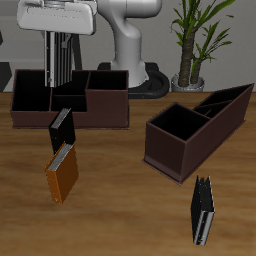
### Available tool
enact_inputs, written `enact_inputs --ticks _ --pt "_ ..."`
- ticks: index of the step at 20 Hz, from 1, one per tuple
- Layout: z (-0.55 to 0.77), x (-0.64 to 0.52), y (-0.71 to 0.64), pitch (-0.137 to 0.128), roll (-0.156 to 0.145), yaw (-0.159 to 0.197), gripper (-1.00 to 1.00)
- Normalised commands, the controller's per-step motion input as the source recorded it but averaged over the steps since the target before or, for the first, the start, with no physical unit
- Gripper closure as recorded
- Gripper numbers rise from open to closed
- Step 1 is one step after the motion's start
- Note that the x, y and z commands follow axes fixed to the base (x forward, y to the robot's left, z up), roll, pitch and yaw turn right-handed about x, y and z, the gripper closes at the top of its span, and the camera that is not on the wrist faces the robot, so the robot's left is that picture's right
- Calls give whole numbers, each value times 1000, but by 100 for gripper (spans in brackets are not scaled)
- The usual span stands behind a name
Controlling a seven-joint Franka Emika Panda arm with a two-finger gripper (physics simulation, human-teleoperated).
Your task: Place the right striped book into the back desk caddy's right compartment and place the orange book into the left desk caddy's right compartment and place the black book into the left desk caddy's left compartment
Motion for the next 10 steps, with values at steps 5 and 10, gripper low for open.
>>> enact_inputs --ticks 5,10 --pt "71 -1008 21 -56 28 0 100" --pt "-91 -583 3 -36 27 50 100"
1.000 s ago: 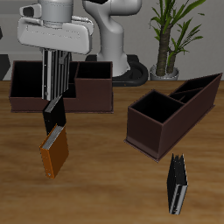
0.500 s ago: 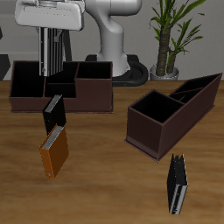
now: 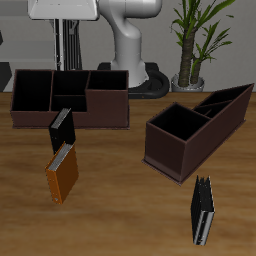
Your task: Place the right striped book into the back desk caddy's right compartment and place the orange book into the left desk caddy's right compartment and place the black book into the left desk caddy's left compartment
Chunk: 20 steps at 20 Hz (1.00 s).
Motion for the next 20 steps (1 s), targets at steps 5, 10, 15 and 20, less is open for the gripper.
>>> enact_inputs --ticks 5,10,15,20 --pt "-54 -553 58 6 18 6 100" --pt "-53 -823 216 -11 64 45 100" --pt "116 -484 108 -31 41 26 100" --pt "-26 -483 135 -13 43 52 100"
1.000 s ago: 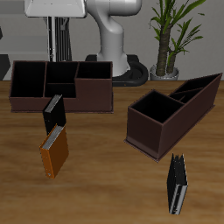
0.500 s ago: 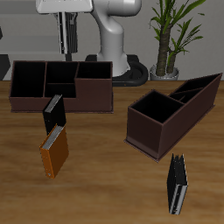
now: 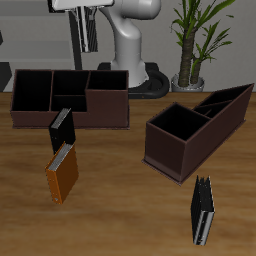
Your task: Place the right striped book into the back desk caddy's right compartment and place the orange book into the left desk caddy's right compartment and place the black book into the left desk caddy's left compartment
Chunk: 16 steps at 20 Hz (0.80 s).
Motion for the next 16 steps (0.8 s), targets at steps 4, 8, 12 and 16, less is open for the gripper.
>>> enact_inputs --ticks 4,8,12,16 --pt "-186 -274 177 56 43 9 100" --pt "-86 -177 148 30 53 29 100" --pt "-151 18 37 41 2 -10 100" --pt "-139 115 12 25 -7 20 100"
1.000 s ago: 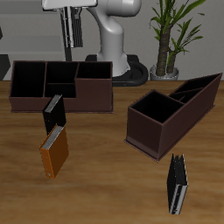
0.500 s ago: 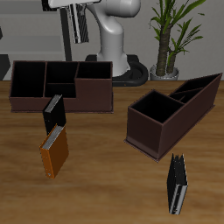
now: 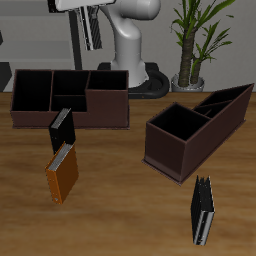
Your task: Place the right striped book into the back desk caddy's right compartment and place the orange book into the left desk caddy's right compartment and place the black book into the left desk caddy's left compartment
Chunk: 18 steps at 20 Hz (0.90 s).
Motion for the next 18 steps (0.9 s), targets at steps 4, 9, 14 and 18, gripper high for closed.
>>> enact_inputs --ticks 4,9,14,18 --pt "-197 206 16 49 7 -1 100" --pt "-168 203 86 42 8 7 100" --pt "-166 228 178 23 -10 23 100" --pt "-258 246 148 39 24 -6 100"
